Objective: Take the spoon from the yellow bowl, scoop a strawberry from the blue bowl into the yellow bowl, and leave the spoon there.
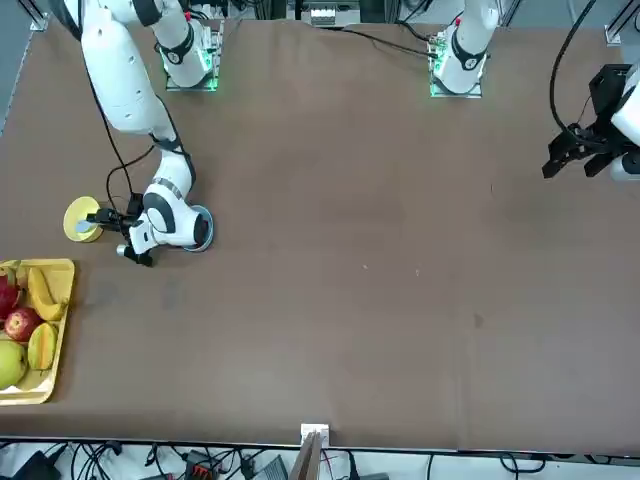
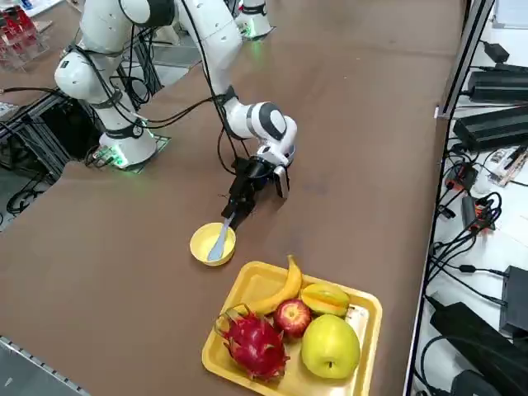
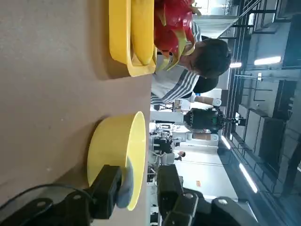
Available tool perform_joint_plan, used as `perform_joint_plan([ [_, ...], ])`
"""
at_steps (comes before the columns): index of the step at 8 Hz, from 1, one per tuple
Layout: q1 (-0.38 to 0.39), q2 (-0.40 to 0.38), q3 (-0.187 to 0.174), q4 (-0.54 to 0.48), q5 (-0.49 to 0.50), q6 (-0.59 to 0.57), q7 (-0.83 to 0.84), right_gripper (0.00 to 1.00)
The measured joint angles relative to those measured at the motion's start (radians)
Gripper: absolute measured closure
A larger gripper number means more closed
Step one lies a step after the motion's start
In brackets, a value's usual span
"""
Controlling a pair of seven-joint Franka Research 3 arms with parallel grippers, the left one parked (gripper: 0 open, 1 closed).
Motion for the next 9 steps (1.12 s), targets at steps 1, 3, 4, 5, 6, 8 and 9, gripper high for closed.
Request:
perform_joint_plan([
  [1, 0.000, 0.000, 0.000, 0.000, 0.000, 0.000, 0.000, 0.51],
  [3, 0.000, 0.000, 0.000, 0.000, 0.000, 0.000, 0.000, 0.54],
  [4, 0.000, 0.000, 0.000, 0.000, 0.000, 0.000, 0.000, 0.61],
  [5, 0.000, 0.000, 0.000, 0.000, 0.000, 0.000, 0.000, 0.63],
  [6, 0.000, 0.000, 0.000, 0.000, 0.000, 0.000, 0.000, 0.66],
  [8, 0.000, 0.000, 0.000, 0.005, 0.000, -0.001, 0.000, 0.76],
  [9, 0.000, 0.000, 0.000, 0.012, 0.000, -0.003, -0.001, 0.85],
])
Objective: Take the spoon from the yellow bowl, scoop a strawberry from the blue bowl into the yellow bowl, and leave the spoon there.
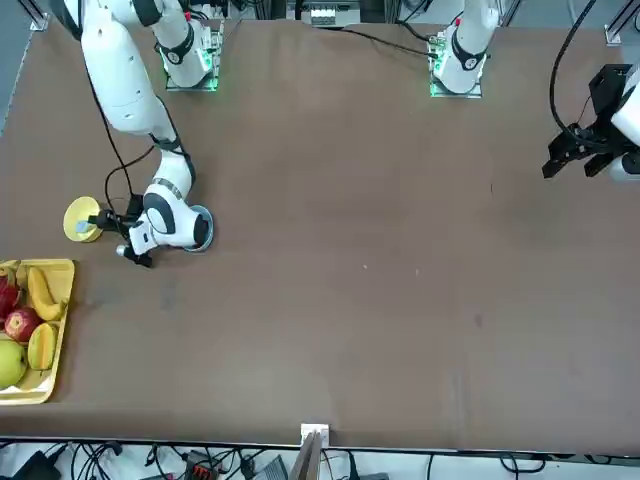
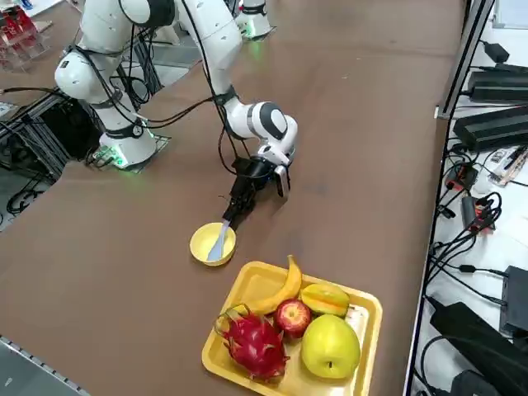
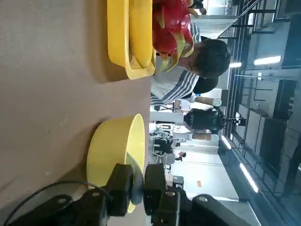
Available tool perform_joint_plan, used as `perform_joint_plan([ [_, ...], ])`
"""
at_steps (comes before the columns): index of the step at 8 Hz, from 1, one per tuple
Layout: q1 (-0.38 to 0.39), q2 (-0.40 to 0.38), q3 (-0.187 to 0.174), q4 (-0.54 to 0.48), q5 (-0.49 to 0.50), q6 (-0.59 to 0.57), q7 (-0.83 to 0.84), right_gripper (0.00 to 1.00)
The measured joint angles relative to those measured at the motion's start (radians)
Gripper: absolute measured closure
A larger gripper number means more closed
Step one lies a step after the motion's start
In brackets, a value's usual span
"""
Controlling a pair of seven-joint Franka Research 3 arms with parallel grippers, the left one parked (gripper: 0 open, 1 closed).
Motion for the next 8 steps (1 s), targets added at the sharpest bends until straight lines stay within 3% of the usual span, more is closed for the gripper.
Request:
perform_joint_plan([
  [8, 0.003, -0.013, 0.001, 0.135, 0.050, -0.142, -0.174, 0.88],
])
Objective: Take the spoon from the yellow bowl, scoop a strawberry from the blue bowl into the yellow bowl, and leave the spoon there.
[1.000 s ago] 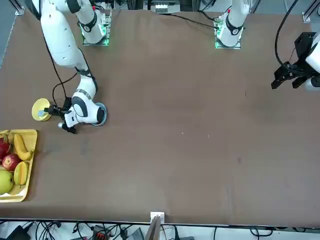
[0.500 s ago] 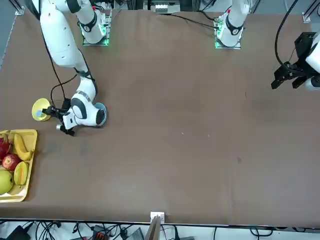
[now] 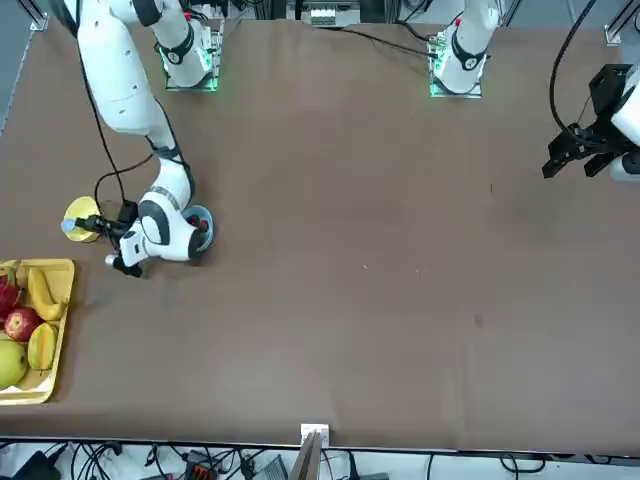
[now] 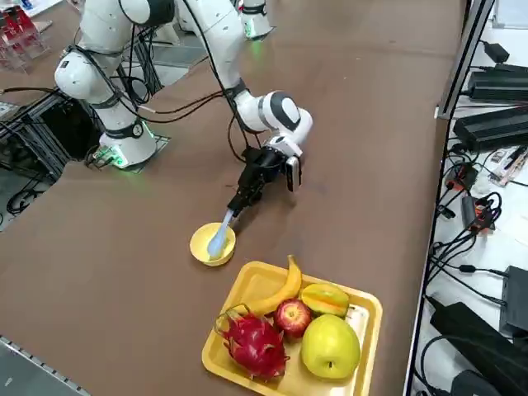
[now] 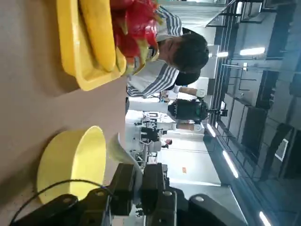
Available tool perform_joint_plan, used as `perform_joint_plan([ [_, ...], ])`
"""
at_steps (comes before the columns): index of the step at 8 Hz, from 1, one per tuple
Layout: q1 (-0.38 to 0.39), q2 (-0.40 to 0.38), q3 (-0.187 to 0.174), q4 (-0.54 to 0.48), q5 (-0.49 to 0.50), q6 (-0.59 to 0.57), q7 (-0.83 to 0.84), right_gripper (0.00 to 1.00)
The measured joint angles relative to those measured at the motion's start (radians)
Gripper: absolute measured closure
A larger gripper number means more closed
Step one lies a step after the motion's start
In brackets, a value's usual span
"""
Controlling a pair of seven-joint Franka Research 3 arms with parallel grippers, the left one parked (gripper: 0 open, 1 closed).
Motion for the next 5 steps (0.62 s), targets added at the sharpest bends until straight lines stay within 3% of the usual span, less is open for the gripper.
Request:
perform_joint_plan([
  [5, 0.065, -0.152, 0.013, 0.181, 0.237, -0.105, -0.363, 0.88],
])
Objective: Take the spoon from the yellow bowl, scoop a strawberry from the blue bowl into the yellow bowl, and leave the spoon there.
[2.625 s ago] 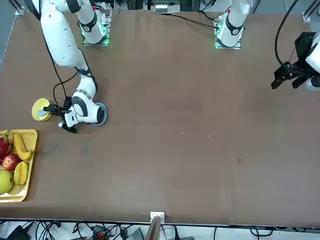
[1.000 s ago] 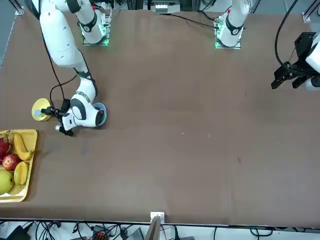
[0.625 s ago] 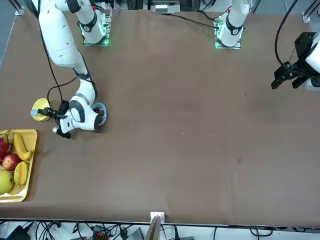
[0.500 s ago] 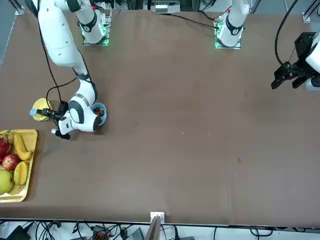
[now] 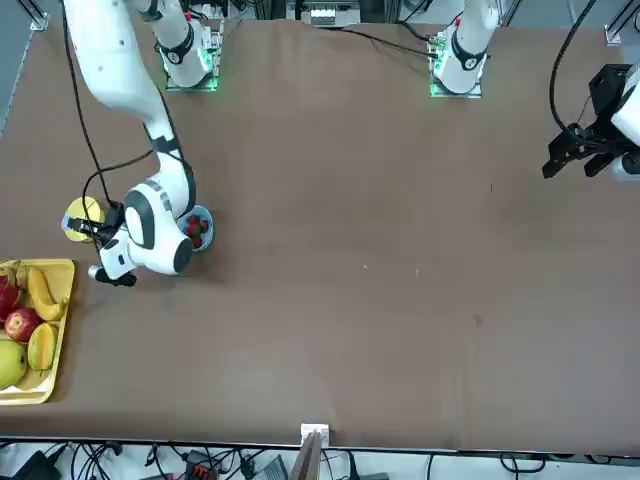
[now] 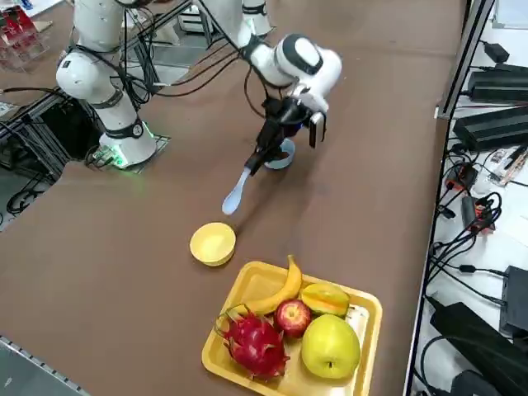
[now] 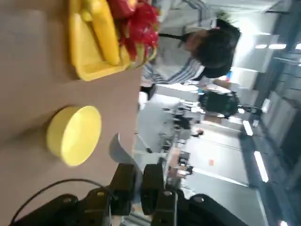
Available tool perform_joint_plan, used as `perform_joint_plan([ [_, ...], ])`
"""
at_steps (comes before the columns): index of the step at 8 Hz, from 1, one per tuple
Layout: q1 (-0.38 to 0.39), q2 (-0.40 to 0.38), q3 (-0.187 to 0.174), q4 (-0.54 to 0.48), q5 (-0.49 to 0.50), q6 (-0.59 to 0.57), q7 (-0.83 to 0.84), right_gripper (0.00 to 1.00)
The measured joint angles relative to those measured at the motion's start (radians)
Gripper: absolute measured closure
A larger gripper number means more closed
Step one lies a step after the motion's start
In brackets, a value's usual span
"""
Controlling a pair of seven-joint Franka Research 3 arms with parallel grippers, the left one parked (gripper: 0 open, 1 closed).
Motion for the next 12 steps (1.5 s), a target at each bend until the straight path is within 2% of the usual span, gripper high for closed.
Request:
perform_joint_plan([
  [3, 0.072, -0.035, 0.004, 0.186, 0.225, -0.096, -0.083, 0.88],
  [6, 0.120, -0.035, 0.003, 0.318, 0.396, -0.131, -0.042, 0.88],
  [9, 0.163, -0.016, 0.006, 0.335, 0.476, -0.106, 0.130, 0.88],
  [12, 0.234, 0.022, 0.008, 0.338, 0.501, -0.072, 0.222, 0.88],
])
